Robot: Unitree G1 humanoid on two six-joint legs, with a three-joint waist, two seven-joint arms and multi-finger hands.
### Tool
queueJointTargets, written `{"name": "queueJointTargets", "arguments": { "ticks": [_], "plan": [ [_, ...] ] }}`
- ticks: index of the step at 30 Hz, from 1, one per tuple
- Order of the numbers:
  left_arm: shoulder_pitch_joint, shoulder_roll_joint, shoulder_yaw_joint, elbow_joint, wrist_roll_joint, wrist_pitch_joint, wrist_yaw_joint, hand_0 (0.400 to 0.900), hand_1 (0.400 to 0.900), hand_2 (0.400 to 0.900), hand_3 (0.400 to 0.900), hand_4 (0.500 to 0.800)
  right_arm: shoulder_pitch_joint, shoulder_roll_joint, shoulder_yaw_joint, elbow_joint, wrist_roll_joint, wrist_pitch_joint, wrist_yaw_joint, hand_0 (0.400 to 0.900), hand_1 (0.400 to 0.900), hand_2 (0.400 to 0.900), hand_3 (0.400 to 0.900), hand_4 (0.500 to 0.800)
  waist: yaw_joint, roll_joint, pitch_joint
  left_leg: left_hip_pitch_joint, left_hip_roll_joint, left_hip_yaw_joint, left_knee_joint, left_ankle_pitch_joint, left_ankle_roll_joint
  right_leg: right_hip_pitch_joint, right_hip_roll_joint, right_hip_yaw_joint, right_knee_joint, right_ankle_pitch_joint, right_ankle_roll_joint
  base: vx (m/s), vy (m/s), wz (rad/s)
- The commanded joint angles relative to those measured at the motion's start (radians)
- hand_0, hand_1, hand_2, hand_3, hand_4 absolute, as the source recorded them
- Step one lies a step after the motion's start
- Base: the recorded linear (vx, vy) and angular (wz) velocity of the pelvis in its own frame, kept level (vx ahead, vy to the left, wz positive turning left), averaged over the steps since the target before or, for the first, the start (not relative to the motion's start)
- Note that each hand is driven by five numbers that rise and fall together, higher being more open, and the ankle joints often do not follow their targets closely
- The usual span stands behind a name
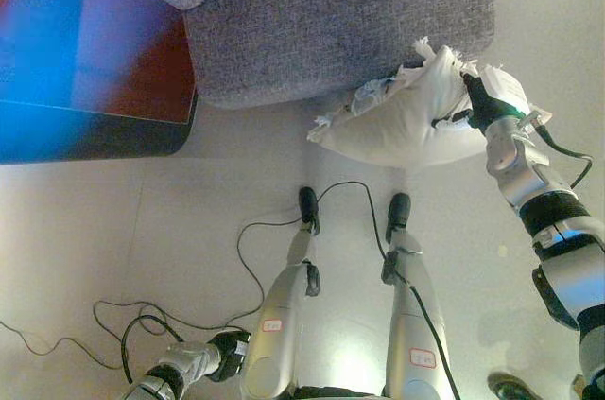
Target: Pick up the pillow and put it on the sofa.
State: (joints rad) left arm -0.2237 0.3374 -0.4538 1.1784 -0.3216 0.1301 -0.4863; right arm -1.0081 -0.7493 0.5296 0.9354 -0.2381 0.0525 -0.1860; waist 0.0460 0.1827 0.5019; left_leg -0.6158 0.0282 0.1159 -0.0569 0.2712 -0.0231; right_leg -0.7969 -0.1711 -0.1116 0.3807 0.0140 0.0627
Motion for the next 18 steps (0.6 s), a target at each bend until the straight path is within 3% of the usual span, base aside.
{"name": "queueJointTargets", "arguments": {
  "ticks": [1,18],
  "plan": [
    [-0.040,-0.033,-0.018,0.018,-0.043,0.034,-0.002,0.900,0.900,0.900,0.900,0.800,-0.128,-0.095,0.073,-0.078,0.039,-0.001,-0.002,0.400,0.400,0.400,0.400,0.500,0.025,0.033,0.018,-0.055,-0.022,-0.051,0.111,-0.121,-0.030,0.029,0.048,-0.043,-0.003,-0.054,0.008,0.00,0.000,0.00],
    [-0.028,-0.021,-0.021,0.016,-0.041,0.023,-0.002,0.900,0.900,0.900,0.900,0.800,-0.152,-0.098,0.064,-0.056,0.105,-0.004,0.001,0.400,0.400,0.400,0.400,0.500,0.034,0.026,0.018,-0.076,-0.021,-0.058,0.138,-0.128,-0.028,0.010,0.053,-0.046,0.023,-0.060,0.009,0.00,0.000,0.00]
  ]
}}
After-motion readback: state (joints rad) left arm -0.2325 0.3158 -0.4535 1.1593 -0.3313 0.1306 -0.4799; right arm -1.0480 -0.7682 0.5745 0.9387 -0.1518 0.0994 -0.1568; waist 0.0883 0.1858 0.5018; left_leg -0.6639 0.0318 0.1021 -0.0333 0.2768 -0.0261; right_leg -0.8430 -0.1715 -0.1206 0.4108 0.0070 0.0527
